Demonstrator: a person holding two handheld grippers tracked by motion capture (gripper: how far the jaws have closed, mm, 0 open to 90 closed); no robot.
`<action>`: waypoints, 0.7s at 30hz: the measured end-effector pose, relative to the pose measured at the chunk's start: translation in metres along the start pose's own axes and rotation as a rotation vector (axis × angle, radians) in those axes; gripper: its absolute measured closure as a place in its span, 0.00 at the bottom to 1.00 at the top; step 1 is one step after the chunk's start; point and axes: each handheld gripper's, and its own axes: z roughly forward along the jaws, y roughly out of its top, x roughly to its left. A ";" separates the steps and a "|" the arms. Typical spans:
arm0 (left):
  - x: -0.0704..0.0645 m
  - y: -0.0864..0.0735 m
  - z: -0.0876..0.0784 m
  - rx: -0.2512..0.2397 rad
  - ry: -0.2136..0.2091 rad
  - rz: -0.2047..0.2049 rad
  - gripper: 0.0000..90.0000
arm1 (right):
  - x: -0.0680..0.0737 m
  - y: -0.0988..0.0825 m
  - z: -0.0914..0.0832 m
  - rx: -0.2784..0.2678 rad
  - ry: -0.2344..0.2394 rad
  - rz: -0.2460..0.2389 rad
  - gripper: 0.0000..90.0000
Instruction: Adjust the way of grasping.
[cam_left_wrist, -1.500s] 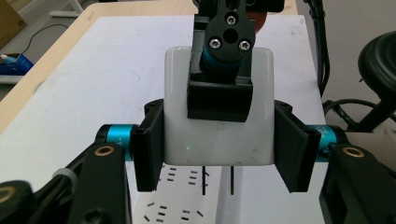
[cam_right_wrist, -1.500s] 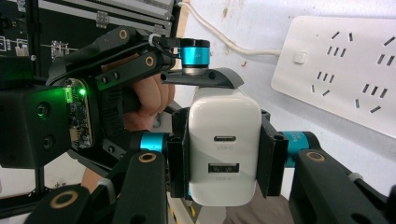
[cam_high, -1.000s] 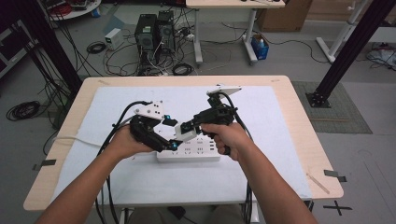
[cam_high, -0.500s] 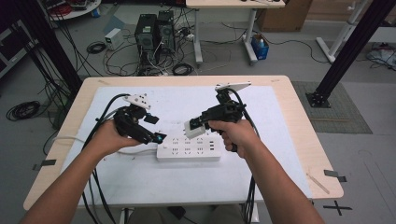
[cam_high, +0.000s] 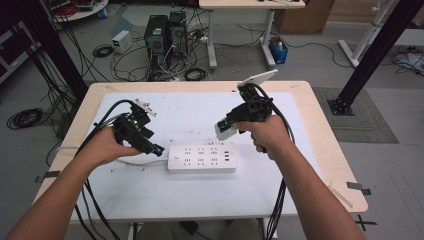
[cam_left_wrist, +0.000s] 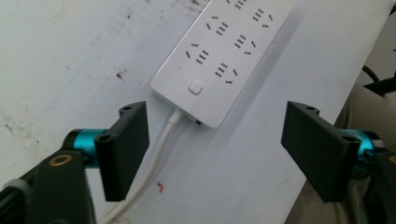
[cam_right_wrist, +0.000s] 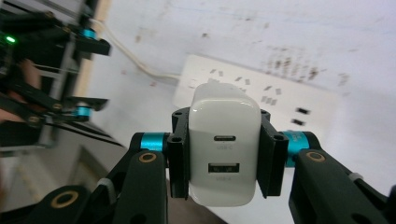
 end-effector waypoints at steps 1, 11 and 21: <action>0.000 0.000 0.000 0.006 -0.006 0.000 0.23 | 0.001 0.001 -0.001 0.007 -0.013 -0.010 0.69; -0.004 0.005 0.005 0.100 0.000 -0.005 0.23 | 0.015 0.016 -0.005 0.079 -0.133 -0.096 0.69; -0.005 0.012 0.003 0.200 0.033 0.016 0.23 | 0.028 0.030 0.007 0.144 -0.218 -0.175 0.69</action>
